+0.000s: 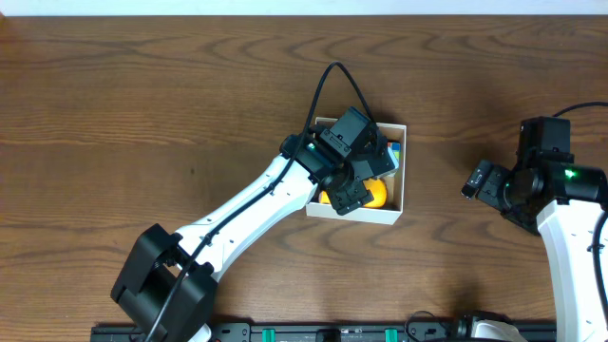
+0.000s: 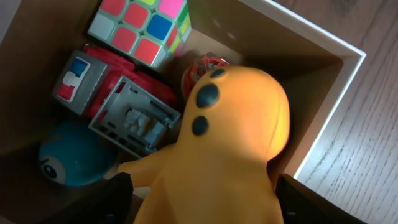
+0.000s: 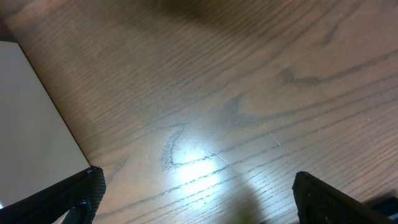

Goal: Pack container
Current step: 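Lift the dinosaur with the left gripper and carry it over the box, then lower the dinosaur into the box and open the left gripper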

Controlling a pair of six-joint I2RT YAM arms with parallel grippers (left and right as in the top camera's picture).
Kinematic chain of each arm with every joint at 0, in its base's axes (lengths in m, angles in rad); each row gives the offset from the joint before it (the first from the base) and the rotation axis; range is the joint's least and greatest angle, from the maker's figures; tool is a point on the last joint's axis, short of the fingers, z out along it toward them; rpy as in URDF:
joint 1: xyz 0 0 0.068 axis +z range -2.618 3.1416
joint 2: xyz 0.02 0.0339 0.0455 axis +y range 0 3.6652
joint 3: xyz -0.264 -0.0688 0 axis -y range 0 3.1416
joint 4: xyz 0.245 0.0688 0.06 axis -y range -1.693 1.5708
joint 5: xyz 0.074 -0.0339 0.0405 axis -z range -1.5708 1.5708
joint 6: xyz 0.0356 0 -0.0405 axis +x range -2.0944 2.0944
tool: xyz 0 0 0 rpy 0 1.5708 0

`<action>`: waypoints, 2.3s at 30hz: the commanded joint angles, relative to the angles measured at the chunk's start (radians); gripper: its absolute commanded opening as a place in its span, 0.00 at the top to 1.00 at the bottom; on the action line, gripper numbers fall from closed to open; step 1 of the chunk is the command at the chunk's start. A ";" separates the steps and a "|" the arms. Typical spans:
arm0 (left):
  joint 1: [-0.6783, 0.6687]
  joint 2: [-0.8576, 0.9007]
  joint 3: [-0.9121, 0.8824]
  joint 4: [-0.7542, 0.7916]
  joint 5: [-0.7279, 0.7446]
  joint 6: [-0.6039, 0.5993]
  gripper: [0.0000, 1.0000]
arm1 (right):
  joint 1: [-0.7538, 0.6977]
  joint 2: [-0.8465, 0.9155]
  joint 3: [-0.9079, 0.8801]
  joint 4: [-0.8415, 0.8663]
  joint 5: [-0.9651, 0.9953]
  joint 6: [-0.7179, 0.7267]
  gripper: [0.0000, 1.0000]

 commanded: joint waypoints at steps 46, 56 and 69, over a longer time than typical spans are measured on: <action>0.000 -0.042 -0.038 -0.088 -0.129 -0.183 0.77 | -0.007 0.004 -0.001 -0.008 0.000 -0.014 0.01; 0.000 0.085 -0.038 -0.085 -0.129 -0.183 0.77 | -0.007 0.004 -0.001 -0.008 0.000 -0.014 0.01; 0.000 -0.055 -0.012 -0.083 -0.130 -0.183 0.73 | -0.007 0.004 -0.001 -0.011 0.000 -0.014 0.01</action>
